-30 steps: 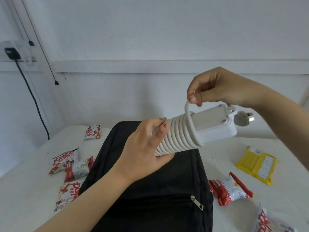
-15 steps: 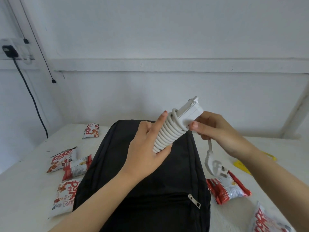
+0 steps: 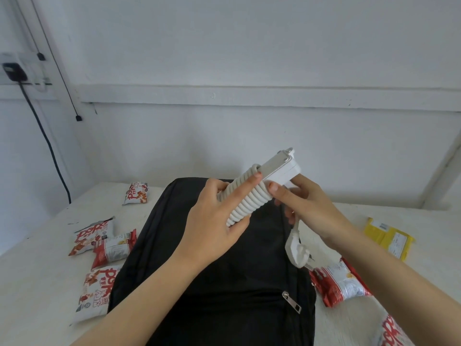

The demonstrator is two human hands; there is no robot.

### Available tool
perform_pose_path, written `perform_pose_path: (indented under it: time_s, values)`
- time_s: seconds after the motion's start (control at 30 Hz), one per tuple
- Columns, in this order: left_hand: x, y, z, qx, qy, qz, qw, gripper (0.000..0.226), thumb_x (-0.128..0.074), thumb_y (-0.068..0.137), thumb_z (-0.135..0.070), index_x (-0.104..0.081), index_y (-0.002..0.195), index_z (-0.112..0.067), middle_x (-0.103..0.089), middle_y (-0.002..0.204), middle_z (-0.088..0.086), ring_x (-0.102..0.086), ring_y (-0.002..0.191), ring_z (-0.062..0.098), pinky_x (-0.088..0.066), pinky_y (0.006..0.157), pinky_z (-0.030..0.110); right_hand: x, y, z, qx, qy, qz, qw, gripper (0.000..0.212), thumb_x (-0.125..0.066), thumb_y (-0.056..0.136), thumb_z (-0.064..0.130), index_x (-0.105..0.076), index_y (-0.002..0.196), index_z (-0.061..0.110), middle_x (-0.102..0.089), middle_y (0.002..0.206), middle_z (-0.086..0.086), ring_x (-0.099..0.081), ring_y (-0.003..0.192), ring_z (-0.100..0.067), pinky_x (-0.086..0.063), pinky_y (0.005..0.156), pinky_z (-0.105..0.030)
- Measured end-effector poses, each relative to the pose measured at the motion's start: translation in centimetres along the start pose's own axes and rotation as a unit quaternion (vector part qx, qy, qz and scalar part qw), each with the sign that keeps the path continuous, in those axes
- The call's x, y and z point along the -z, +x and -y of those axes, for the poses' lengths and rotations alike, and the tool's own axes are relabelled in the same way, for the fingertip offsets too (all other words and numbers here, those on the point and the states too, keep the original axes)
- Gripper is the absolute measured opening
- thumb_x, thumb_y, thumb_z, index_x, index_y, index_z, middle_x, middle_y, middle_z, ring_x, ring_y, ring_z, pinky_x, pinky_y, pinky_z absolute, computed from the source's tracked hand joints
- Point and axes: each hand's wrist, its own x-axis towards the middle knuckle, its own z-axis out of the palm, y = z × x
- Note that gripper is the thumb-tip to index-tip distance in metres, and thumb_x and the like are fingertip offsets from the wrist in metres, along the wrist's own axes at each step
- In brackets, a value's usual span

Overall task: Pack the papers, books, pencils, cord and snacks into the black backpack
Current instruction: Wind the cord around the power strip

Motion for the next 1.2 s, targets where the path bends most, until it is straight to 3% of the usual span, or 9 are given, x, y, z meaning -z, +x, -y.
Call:
perform_pose_path:
  time_s: [0.27, 0.4, 0.47, 0.57, 0.73, 0.83, 1.0, 1.13, 1.2]
  values:
    - [0.7, -0.1, 1.1, 0.02, 0.026, -0.002, 0.999, 0.092, -0.076, 0.074, -0.031, -0.016, 0.14, -0.051, -0.043, 0.106, 0.001, -0.046, 0.09, 0.008, -0.05, 0.063, 0.02, -0.8, 0.5, -0.1, -0.129, 0.023, 0.076, 0.988, 0.069, -0.059, 0.066, 0.061, -0.054, 0.122, 0.02, -0.059, 0.085, -0.002, -0.057, 0.072, -0.013, -0.053, 0.078, -0.029]
    - [1.0, -0.1, 1.4, 0.031, 0.036, -0.003, 0.999, 0.094, -0.076, 0.074, -0.031, -0.013, 0.14, -0.053, -0.044, 0.104, 0.004, -0.046, 0.089, 0.009, -0.049, 0.062, 0.021, -0.9, 0.4, -0.6, -0.158, -0.041, 0.115, 0.98, 0.051, -0.061, 0.09, 0.028, -0.036, 0.133, 0.036, -0.06, 0.088, -0.003, -0.06, 0.069, -0.014, -0.051, 0.072, -0.03]
    - [1.1, 0.1, 1.4, 0.041, 0.046, 0.002, 0.998, 0.093, -0.074, 0.075, -0.031, -0.012, 0.14, -0.053, -0.044, 0.103, 0.003, -0.047, 0.087, 0.011, -0.05, 0.06, 0.023, -1.4, 0.2, -0.9, -0.176, -0.072, 0.099, 0.977, 0.039, -0.051, 0.095, 0.019, -0.039, 0.131, 0.026, -0.058, 0.077, -0.003, -0.058, 0.063, -0.012, -0.05, 0.068, -0.028]
    - [1.2, 0.2, 1.5, 0.052, 0.061, 0.004, 0.997, 0.091, -0.074, 0.076, -0.032, -0.012, 0.141, -0.052, -0.043, 0.101, 0.004, -0.048, 0.085, 0.013, -0.051, 0.057, 0.025, -1.9, -0.1, -0.8, -0.123, -0.213, 0.041, 0.968, 0.013, -0.047, 0.096, 0.023, -0.051, 0.1, 0.011, -0.055, 0.072, 0.0, -0.053, 0.061, -0.01, -0.05, 0.071, -0.029]
    - [0.8, 0.0, 1.4, 0.073, 0.075, 0.019, 0.994, 0.092, -0.075, 0.076, -0.028, -0.015, 0.142, -0.05, -0.044, 0.101, 0.005, -0.048, 0.087, 0.015, -0.05, 0.054, 0.025, -1.8, -0.8, 0.5, -0.041, -0.468, 0.056, 0.881, 0.016, -0.047, 0.095, 0.025, -0.04, 0.082, 0.018, -0.046, 0.08, 0.005, -0.042, 0.065, -0.007, -0.025, 0.05, -0.015]
    - [0.2, 0.1, 0.8, 0.072, 0.096, 0.03, 0.992, 0.09, -0.075, 0.074, -0.026, -0.02, 0.142, -0.047, -0.043, 0.1, 0.005, -0.045, 0.084, 0.015, -0.04, 0.052, 0.021, -2.2, -1.2, 1.1, -0.019, -0.497, 0.083, 0.864, 0.032, -0.044, 0.095, 0.022, -0.028, 0.067, 0.021, -0.039, 0.069, 0.005, -0.036, 0.058, -0.005, -0.023, 0.048, -0.019]
    - [-0.5, 0.7, -0.2, 0.065, 0.105, 0.041, 0.991, 0.09, -0.074, 0.076, -0.026, -0.016, 0.141, -0.05, -0.043, 0.101, 0.007, -0.046, 0.083, 0.019, -0.039, 0.053, 0.024, -1.5, -1.7, 2.1, -0.011, -0.492, 0.116, 0.863, 0.017, -0.046, 0.091, 0.022, -0.043, 0.076, 0.016, -0.05, 0.074, 0.0, -0.042, 0.061, -0.008, -0.032, 0.051, -0.022]
    - [-0.6, 1.2, 0.5, 0.068, 0.108, 0.083, 0.988, 0.088, -0.064, 0.083, -0.031, 0.0, 0.136, -0.06, -0.038, 0.105, 0.004, -0.044, 0.088, 0.018, -0.042, 0.059, 0.026, -0.8, -1.8, 2.1, 0.05, -0.581, 0.07, 0.81, 0.034, -0.042, 0.093, 0.022, -0.025, 0.063, 0.023, -0.037, 0.064, 0.005, -0.033, 0.055, -0.005, -0.019, 0.046, -0.021]
    - [-0.7, 0.9, 0.9, 0.072, 0.089, 0.097, 0.989, 0.087, -0.061, 0.085, -0.035, 0.007, 0.131, -0.063, -0.036, 0.104, 0.0, -0.043, 0.089, 0.015, -0.043, 0.063, 0.025, -0.3, -1.8, 2.1, 0.092, -0.596, 0.043, 0.797, 0.026, -0.04, 0.094, 0.021, -0.036, 0.069, 0.021, -0.035, 0.067, 0.007, -0.035, 0.058, -0.008, -0.017, 0.047, -0.018]
